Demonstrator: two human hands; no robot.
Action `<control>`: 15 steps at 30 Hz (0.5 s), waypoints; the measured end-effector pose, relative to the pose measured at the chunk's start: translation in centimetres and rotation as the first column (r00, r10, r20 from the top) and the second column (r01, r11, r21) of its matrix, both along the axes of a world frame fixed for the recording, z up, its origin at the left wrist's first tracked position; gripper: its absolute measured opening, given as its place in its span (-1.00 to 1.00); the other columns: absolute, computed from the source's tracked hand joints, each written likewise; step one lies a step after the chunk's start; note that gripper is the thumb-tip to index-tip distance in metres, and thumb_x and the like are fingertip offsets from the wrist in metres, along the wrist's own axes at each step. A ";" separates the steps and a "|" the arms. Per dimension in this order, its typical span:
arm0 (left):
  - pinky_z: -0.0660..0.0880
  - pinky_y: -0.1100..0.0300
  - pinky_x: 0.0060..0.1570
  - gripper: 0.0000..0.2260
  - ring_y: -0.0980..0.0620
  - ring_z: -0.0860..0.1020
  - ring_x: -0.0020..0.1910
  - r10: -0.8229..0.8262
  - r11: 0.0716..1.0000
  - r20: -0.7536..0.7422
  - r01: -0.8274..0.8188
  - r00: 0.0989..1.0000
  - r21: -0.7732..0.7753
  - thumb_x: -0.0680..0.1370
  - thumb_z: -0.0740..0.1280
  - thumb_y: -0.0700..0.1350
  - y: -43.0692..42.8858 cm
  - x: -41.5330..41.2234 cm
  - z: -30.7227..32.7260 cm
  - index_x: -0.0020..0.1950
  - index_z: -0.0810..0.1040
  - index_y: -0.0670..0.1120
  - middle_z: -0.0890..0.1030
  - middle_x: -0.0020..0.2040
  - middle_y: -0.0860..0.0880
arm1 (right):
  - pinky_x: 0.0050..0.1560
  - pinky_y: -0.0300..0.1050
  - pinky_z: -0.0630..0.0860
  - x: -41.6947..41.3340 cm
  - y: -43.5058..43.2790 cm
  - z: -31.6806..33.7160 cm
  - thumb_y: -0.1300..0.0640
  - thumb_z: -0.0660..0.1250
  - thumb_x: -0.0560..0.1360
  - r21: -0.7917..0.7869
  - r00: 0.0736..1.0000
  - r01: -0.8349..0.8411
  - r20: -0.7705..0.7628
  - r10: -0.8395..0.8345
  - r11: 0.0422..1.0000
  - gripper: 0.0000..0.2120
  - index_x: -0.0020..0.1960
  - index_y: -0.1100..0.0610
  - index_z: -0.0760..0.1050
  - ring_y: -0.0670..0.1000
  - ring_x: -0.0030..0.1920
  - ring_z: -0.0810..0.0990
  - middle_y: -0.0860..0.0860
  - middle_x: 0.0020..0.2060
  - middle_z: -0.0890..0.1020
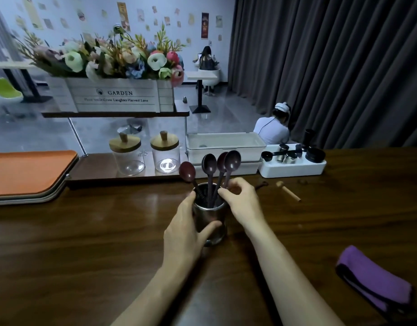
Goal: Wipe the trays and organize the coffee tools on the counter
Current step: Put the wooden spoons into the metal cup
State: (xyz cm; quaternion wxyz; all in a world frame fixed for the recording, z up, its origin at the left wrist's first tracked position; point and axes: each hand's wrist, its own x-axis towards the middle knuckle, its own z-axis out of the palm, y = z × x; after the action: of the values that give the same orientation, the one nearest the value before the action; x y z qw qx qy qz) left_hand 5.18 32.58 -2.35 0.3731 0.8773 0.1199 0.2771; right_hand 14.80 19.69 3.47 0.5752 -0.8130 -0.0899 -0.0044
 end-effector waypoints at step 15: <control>0.45 0.18 0.24 -0.14 0.11 0.46 0.40 0.036 0.999 0.144 -0.040 0.989 0.025 0.34 0.57 0.18 -0.5 0.6 -1.2 0.54 0.22 0.14 0.48 0.45 0.10 | -0.09 -0.16 0.56 0.5 -0.5 -0.2 0.08 0.42 0.55 0.198 0.996 -0.081 -0.023 0.087 0.977 -0.88 -0.14 0.07 0.65 -0.08 -0.14 0.65 -0.03 -0.20 0.70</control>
State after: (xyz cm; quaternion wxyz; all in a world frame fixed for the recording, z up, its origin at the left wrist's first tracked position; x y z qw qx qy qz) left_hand 5.74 32.08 -3.58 0.3631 0.8578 0.1056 0.3482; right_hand 15.27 19.14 3.31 0.6539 -0.7476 -0.1142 0.0236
